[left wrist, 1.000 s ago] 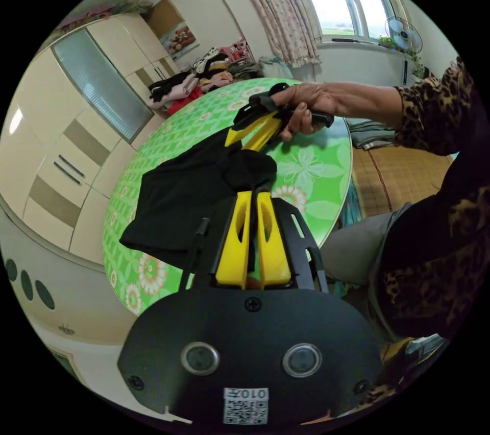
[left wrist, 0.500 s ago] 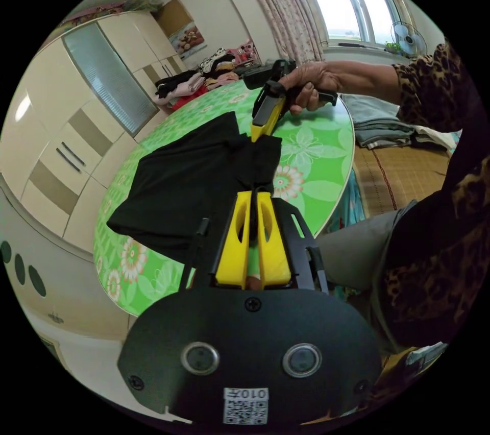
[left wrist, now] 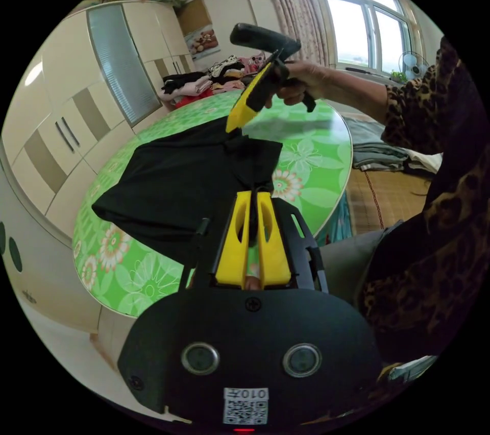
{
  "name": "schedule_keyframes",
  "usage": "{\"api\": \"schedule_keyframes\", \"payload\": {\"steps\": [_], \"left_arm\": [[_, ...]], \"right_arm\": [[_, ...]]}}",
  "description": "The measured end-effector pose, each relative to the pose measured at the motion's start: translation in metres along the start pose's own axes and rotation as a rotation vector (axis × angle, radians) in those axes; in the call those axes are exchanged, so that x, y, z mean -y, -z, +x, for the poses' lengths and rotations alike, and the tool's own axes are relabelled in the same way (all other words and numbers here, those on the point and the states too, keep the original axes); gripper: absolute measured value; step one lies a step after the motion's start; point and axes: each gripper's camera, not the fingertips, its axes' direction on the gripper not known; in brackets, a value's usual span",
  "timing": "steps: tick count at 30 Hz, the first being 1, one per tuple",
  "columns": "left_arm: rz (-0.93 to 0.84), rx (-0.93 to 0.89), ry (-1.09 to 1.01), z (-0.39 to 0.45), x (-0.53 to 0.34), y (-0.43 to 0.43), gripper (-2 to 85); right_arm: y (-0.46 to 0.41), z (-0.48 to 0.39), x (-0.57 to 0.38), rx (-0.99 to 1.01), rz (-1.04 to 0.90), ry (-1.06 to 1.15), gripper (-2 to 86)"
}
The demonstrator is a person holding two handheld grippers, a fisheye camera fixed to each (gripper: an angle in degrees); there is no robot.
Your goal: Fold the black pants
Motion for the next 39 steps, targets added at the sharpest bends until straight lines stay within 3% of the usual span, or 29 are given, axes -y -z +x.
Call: {"api": "schedule_keyframes", "payload": {"steps": [2, 4, 8, 12, 19, 26, 31, 36, 39], "left_arm": [[0.015, -0.031, 0.028, -0.004, -0.006, 0.002, -0.1], [0.028, -0.052, 0.049, -0.007, -0.011, 0.003, -0.1], [0.077, -0.097, 0.084, -0.013, -0.025, 0.012, -0.1], [0.127, -0.146, 0.115, -0.021, -0.039, 0.019, 0.0], [0.15, -0.263, 0.157, -0.031, -0.066, 0.017, 0.1], [0.151, -0.3, 0.188, -0.035, -0.086, 0.016, 0.2], [0.216, -0.336, 0.17, -0.039, -0.105, 0.038, 0.1], [0.316, -0.45, 0.273, -0.067, -0.152, 0.056, -0.1], [0.327, -0.463, 0.308, -0.069, -0.17, 0.055, -0.1]], "right_arm": [[-0.019, -0.011, 0.013, -0.094, -0.079, 0.059, 10.1], [-0.039, -0.018, 0.017, -0.061, -0.163, 0.108, 6.6], [-0.036, -0.023, -0.003, -0.001, -0.089, 0.165, 4.0], [-0.034, -0.013, -0.029, 0.202, -0.009, 0.195, 3.7], [-0.06, -0.019, -0.032, 0.234, -0.13, 0.242, 4.5], [-0.063, 0.001, -0.045, 0.405, -0.103, 0.077, 4.4], [-0.052, -0.015, -0.046, 0.294, 0.059, 0.007, 6.5], [-0.079, -0.012, -0.034, 0.137, -0.062, -0.096, 5.9], [-0.088, 0.007, -0.029, 0.295, -0.045, -0.181, 8.1]]}}
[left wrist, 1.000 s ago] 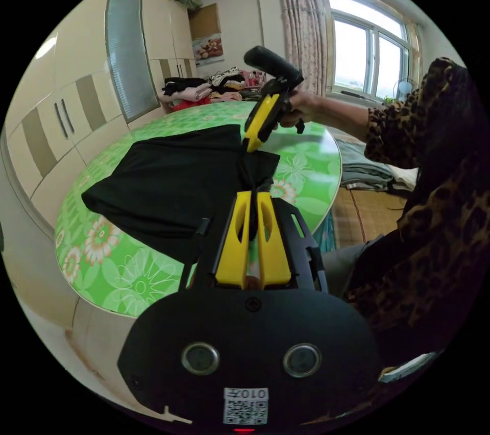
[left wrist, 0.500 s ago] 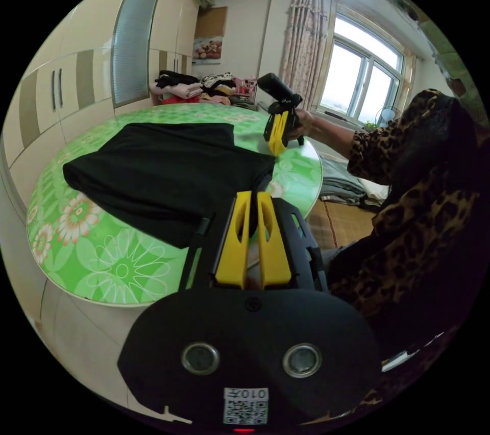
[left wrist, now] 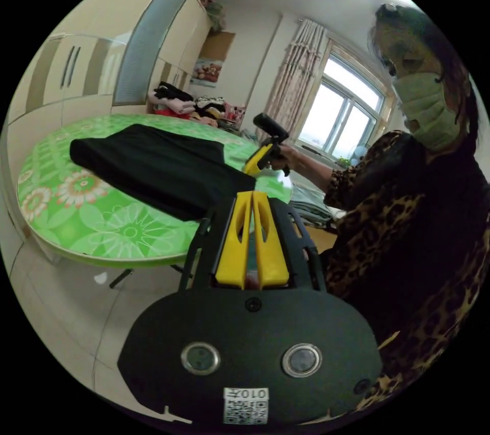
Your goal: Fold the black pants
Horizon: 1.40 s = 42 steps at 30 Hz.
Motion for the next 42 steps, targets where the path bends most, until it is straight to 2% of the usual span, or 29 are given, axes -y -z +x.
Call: {"api": "schedule_keyframes", "payload": {"steps": [3, 5, 8, 11, 18, 21, 23, 28, 42], "left_arm": [[-0.034, -0.042, 0.009, 0.002, -0.01, -0.003, 0.1], [0.009, 0.139, 0.335, -0.02, -0.028, 0.008, 0.4], [0.161, 0.097, 0.602, -0.036, -0.061, 0.026, 1.6], [0.195, 0.087, 0.717, -0.043, -0.079, 0.03, 2.8], [0.162, 0.148, 0.799, -0.043, -0.085, 0.027, 4.6], [0.13, 0.19, 0.81, -0.041, -0.081, 0.029, 5.3], [0.104, 0.182, 0.836, -0.042, -0.081, 0.029, 5.8], [0.124, 0.237, 0.881, -0.04, -0.094, 0.052, 7.3], [0.344, -0.121, 1.219, -0.049, -0.179, 0.082, 11.3]], "right_arm": [[0.008, 0.012, 0.002, 0.001, 0.066, -0.083, 9.2], [0.012, 0.025, 0.003, 0.053, 0.074, -0.176, 9.2], [0.019, 0.037, 0.005, 0.052, 0.09, -0.22, 8.6], [0.018, 0.043, 0.014, 0.044, 0.098, -0.203, 7.9], [0.017, 0.054, 0.031, 0.063, 0.069, -0.154, 6.7], [0.004, 0.065, 0.042, 0.152, -0.023, -0.135, 4.3], [0.005, 0.074, 0.044, 0.209, -0.017, -0.14, 4.0], [0.034, 0.101, 0.036, 0.451, 0.104, -0.158, 3.4], [0.092, 0.112, 0.069, 0.692, 0.232, -0.091, 3.3]]}}
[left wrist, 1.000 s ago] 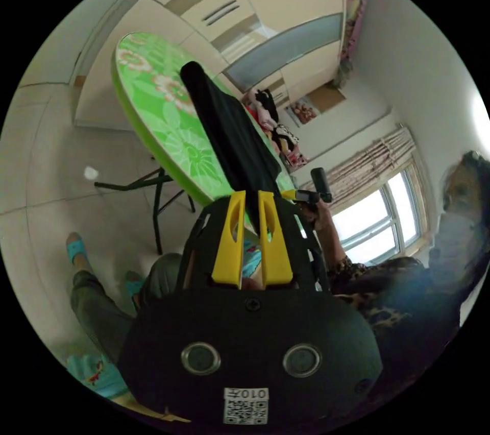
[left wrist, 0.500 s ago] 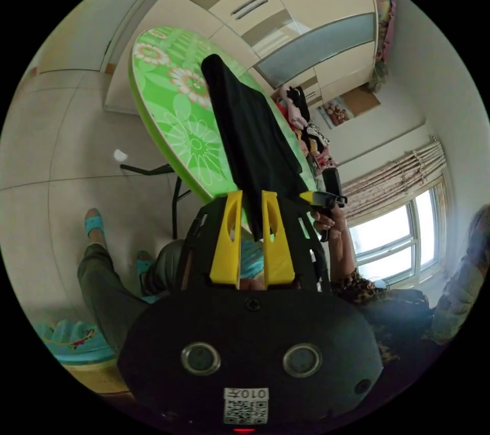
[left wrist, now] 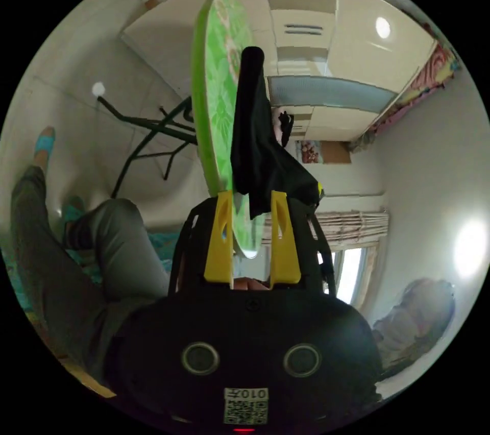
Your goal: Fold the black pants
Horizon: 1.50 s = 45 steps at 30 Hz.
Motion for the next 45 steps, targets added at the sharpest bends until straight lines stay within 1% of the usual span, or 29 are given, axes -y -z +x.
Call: {"api": "schedule_keyframes", "payload": {"steps": [5, 7, 11, 14, 16, 17, 20, 24, 26, 33, 35, 39, 40, 42, 43, 44, 45], "left_arm": [[-0.023, -0.235, 0.112, -0.033, -0.007, -0.006, 12.7], [-0.033, -0.287, 0.136, -0.038, -0.007, -0.01, 13.3], [-0.001, -0.315, 0.166, -0.041, -0.01, 0.002, 14.4], [-0.001, -0.39, 0.101, -0.021, -0.013, 0.011, 15.3], [0.027, -0.358, 0.057, -0.013, -0.008, 0.02, 16.0], [0.044, -0.357, 0.074, -0.016, -0.002, 0.023, 16.6], [0.069, -0.454, 0.112, -0.03, 0.013, 0.019, 18.0], [0.109, -0.512, 0.147, -0.042, 0.025, 0.008, 19.7], [0.158, -0.584, 0.137, -0.047, 0.03, 0.005, 20.5], [0.226, -0.672, 0.125, -0.052, 0.035, -0.01, 21.2], [0.251, -0.684, 0.107, -0.053, 0.038, -0.015, 20.6], [0.218, -0.68, 0.032, -0.042, 0.037, -0.027, 18.3], [0.174, -0.713, 0.012, -0.038, 0.038, -0.034, 17.0], [0.141, -0.718, -0.017, -0.034, 0.035, -0.041, 12.9], [0.111, -0.706, -0.047, -0.031, 0.034, -0.044, 8.9], [0.059, -0.698, -0.03, -0.032, 0.031, -0.049, 6.1], [0.041, -0.703, -0.013, -0.033, 0.029, -0.05, 5.4]], "right_arm": [[0.016, 0.001, 0.017, 0.06, 0.066, -0.017, 3.4], [0.02, -0.001, 0.027, 0.073, 0.086, -0.018, 3.4], [0.019, -0.008, 0.041, 0.109, 0.098, -0.005, 3.4], [0.016, -0.016, 0.055, 0.129, 0.102, 0.015, 3.4], [0.012, -0.022, 0.065, 0.152, 0.108, 0.027, 3.4], [0.011, -0.024, 0.068, 0.157, 0.109, 0.03, 3.4], [0.006, -0.028, 0.078, 0.171, 0.12, 0.028, 3.4], [-0.001, -0.03, 0.087, 0.17, 0.121, 0.015, 3.5], [-0.002, -0.029, 0.089, 0.173, 0.121, 0.009, 3.6], [-0.003, -0.031, 0.088, 0.191, 0.133, 0.002, 3.6], [-0.002, -0.033, 0.086, 0.183, 0.147, 0.001, 3.6], [0.002, -0.033, 0.079, 0.18, 0.17, -0.007, 3.6], [0.003, -0.033, 0.075, 0.183, 0.172, -0.009, 3.6], [0.007, -0.033, 0.068, 0.181, 0.185, -0.004, 3.5], [0.012, -0.033, 0.062, 0.177, 0.2, -0.003, 3.5], [0.014, -0.033, 0.058, 0.173, 0.206, -0.005, 3.5], [0.019, -0.032, 0.05, 0.155, 0.213, -0.012, 3.5]]}}
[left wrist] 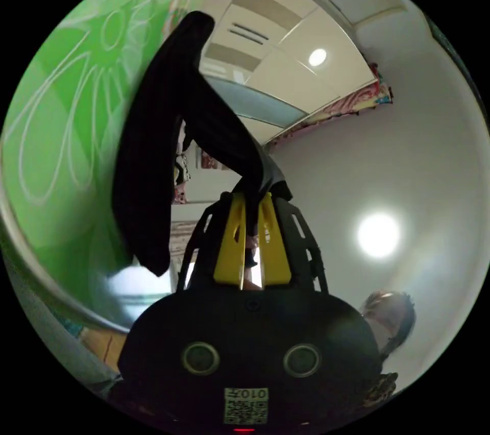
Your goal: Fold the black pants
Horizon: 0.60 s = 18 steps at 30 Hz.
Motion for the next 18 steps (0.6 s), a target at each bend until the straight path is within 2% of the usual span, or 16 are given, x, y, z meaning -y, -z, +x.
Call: {"api": "schedule_keyframes", "payload": {"steps": [4, 11, 14, 18], "left_arm": [[-0.106, 0.126, 0.033, 0.005, -0.009, 0.004, 3.5], [-0.239, 0.235, 0.035, 0.019, 0.008, -0.005, 3.2], [-0.266, 0.316, 0.035, 0.023, 0.038, -0.018, 3.4], [-0.263, 0.385, 0.035, 0.04, 0.108, -0.049, 3.7]], "right_arm": [[0.019, 0.013, -0.031, -0.086, 0.002, -0.07, 3.5], [0.026, 0.033, -0.044, -0.162, -0.036, -0.147, 3.4], [0.019, 0.034, -0.017, -0.199, -0.069, -0.156, 3.3], [0.007, 0.015, 0.071, -0.226, -0.089, -0.132, 3.2]]}}
